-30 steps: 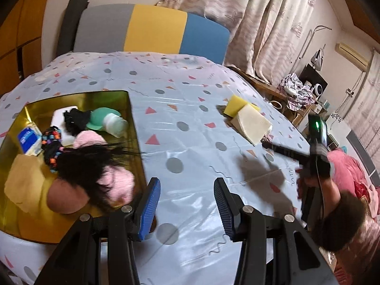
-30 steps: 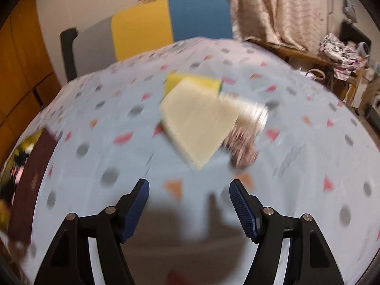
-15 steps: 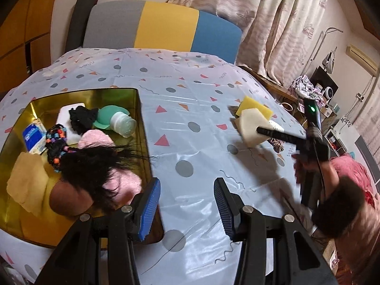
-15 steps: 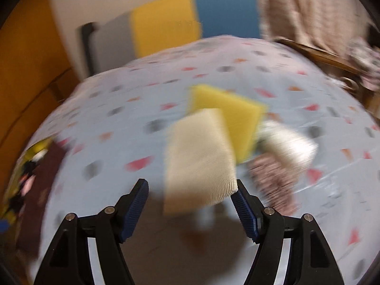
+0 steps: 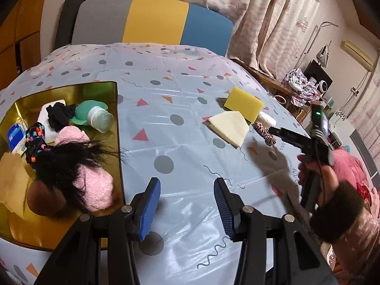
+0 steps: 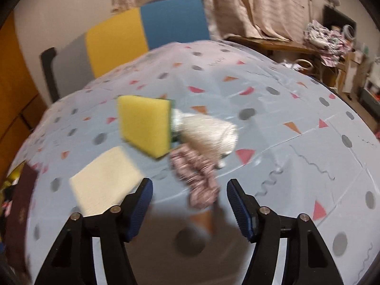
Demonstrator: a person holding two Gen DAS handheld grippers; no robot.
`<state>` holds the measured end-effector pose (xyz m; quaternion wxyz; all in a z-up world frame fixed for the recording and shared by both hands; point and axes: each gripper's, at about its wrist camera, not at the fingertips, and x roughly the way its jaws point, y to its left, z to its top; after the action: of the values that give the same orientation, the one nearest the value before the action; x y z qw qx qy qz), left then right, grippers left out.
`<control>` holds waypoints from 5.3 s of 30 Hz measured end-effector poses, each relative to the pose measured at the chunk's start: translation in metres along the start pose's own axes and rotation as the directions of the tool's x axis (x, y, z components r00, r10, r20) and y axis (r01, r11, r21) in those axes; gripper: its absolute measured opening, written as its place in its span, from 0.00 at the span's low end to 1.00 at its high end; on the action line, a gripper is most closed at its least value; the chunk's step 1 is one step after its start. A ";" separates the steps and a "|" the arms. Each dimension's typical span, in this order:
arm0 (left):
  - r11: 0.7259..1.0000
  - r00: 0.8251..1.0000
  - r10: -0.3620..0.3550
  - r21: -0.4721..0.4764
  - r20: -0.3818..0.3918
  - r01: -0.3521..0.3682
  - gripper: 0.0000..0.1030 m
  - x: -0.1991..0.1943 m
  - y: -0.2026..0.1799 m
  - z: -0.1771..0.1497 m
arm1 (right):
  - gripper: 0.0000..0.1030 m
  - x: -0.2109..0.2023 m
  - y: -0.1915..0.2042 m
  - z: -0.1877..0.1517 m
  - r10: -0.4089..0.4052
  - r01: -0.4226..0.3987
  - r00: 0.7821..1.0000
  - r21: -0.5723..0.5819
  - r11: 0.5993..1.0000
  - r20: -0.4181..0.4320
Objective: Organize rigid objects
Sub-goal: 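Grasp the pink satin scrunchie with the right gripper, then reach the left gripper to the beige knit cloth and grasp it, then carry the beige cloth into the tray and release it with the left gripper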
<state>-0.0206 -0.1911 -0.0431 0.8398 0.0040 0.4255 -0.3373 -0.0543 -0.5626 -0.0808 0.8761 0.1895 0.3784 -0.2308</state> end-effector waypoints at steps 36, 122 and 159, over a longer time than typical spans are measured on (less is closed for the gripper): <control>0.882 0.992 0.073 0.471 -0.106 -0.015 0.82 0.176 -0.139 0.087 | 0.23 0.002 -0.001 -0.042 0.076 -0.076 0.997 -0.019 0.997 -0.005; 0.965 0.987 -0.161 0.213 0.010 0.155 0.22 0.099 -0.083 0.057 | 0.23 0.003 0.012 -0.047 -0.014 0.017 1.000 -0.090 0.996 0.024; 0.834 0.974 0.105 -0.551 0.202 0.025 0.37 -0.032 0.248 0.067 | 0.23 0.003 0.036 -0.050 -0.134 0.140 0.990 -0.199 0.970 0.041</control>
<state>0.1551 -0.0015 -0.0471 0.8548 -0.2665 0.4067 -0.1814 -0.0619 -0.5087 -0.1097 0.8780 0.0699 0.3999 -0.2537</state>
